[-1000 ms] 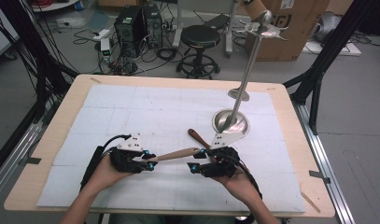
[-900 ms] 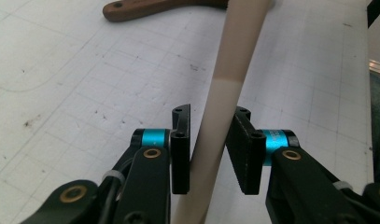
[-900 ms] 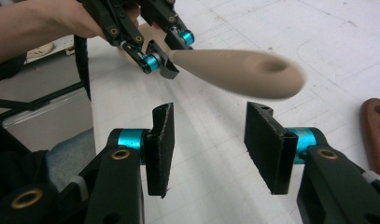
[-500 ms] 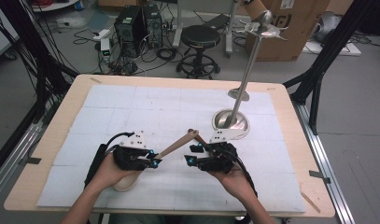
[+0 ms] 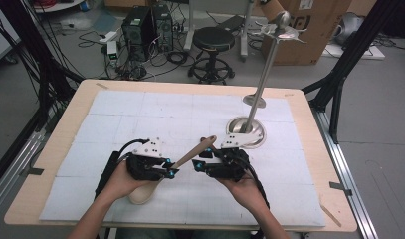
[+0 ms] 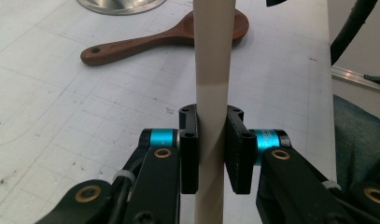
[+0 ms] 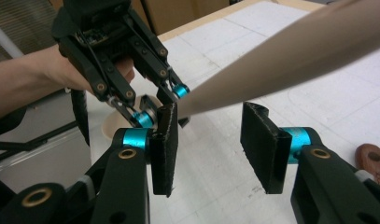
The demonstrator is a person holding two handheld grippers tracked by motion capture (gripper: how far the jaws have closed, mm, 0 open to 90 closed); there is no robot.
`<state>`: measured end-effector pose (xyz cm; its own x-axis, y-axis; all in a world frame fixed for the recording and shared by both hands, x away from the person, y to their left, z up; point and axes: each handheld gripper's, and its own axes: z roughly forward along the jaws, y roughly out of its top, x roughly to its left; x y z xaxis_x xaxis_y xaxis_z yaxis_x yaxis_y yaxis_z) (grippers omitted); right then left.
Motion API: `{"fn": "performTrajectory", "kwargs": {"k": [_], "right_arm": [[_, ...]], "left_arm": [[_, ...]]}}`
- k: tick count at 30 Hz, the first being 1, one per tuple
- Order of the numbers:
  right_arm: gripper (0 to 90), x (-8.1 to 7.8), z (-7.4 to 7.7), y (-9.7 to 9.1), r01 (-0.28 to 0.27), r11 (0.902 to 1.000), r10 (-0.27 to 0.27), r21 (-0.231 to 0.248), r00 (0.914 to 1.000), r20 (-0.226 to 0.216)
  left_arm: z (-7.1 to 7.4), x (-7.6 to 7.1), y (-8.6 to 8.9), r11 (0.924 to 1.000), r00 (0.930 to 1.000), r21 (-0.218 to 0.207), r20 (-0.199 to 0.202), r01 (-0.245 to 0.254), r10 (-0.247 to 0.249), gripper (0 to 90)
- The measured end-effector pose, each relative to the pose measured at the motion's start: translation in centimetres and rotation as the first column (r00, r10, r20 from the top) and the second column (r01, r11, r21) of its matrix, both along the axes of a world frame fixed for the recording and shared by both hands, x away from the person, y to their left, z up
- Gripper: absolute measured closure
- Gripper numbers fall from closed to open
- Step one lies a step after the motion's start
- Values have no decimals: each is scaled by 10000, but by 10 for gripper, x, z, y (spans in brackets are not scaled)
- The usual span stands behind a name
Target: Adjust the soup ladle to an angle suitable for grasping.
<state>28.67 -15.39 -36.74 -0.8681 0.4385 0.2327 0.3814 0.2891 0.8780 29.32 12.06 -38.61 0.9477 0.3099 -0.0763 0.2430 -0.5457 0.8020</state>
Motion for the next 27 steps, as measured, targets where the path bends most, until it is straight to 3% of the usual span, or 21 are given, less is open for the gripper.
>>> {"fn": "performTrajectory", "kwargs": {"k": [13, 20, 24, 27], "right_arm": [[595, 3, 0, 1, 220, 9997, -220, 88, 9998, -28], [548, 6, -2, 5, 407, 9991, -405, 122, 9991, -158], [549, 7, -3, 6, 469, 9987, -463, 215, 9986, -261], [585, 7, -2, 8, 695, 9973, -693, 256, 9976, -88]], "left_arm": [[-7, -2, 14, 9998, 9991, -132, -399, -166, 160, 716], [-8, -2, 14, 9996, 9994, -18, -207, -266, 265, 775], [-6, -3, 11, 9996, 9995, -18, -138, -278, 278, 777], [-4, -2, 7, 9995, 9995, -70, -29, -312, 311, 777]]}}
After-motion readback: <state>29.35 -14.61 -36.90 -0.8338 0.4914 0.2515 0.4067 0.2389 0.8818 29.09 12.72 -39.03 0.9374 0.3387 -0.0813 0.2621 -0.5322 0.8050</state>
